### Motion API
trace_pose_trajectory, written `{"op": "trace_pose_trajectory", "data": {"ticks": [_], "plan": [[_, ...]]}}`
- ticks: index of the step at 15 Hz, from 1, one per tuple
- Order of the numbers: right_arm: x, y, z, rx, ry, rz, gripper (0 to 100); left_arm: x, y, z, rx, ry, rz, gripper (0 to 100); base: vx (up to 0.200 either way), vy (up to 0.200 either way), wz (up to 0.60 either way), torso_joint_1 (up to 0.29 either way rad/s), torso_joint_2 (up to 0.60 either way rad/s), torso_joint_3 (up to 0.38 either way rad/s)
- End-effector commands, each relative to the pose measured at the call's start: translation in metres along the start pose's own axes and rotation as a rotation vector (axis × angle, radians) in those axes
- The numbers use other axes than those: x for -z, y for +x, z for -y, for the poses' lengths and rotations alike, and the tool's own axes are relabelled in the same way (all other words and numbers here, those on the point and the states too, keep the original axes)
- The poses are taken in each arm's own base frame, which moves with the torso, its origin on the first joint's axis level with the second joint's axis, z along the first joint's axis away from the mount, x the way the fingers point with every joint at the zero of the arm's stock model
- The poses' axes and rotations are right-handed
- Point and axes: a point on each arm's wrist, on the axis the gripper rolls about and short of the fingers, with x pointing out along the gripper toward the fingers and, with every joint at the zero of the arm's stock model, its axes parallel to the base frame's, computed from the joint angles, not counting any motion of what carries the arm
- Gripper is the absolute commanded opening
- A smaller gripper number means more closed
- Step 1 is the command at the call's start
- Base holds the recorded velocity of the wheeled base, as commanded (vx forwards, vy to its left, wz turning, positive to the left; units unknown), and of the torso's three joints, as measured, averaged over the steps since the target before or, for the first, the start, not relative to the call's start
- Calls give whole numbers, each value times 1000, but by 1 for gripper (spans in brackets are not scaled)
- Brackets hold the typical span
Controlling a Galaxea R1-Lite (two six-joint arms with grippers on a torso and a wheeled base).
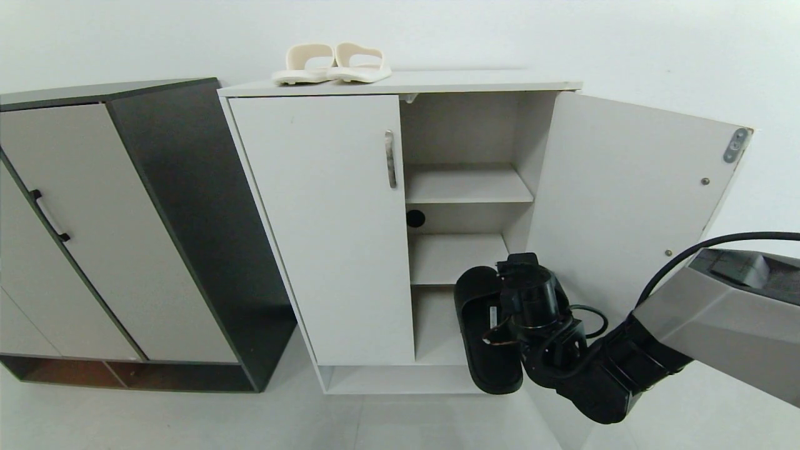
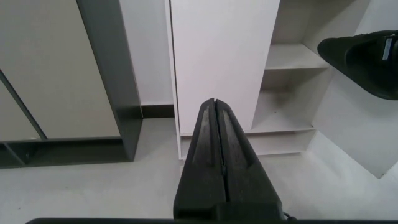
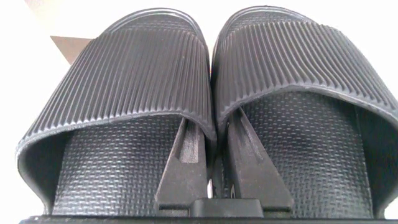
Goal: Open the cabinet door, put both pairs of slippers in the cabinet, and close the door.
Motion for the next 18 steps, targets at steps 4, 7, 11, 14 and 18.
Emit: {"op": "trace_pose_trajectory", "data": {"ticks": [4, 7, 11, 14, 18], "plan": [[1, 0, 4, -8, -1, -8, 0, 0, 0, 0, 1, 0, -1, 0, 0, 0, 0, 0, 0, 0], [1, -1, 3, -12, 0, -7, 0, 0, 0, 0, 1, 0, -1, 0, 0, 0, 0, 0, 0, 0], [2, -6, -3, -36, 5, 8, 0, 0, 0, 0, 1, 3, -1, 0, 0, 0, 0, 0, 0, 0], [11, -25, -22, -150, 1, 22, 0, 0, 0, 0, 0, 3, -1, 0, 0, 0, 0, 0, 0, 0], [19, -23, -28, -169, 2, 16, 0, 0, 0, 0, 1, 5, -1, 0, 0, 0, 0, 0, 0, 0]]}}
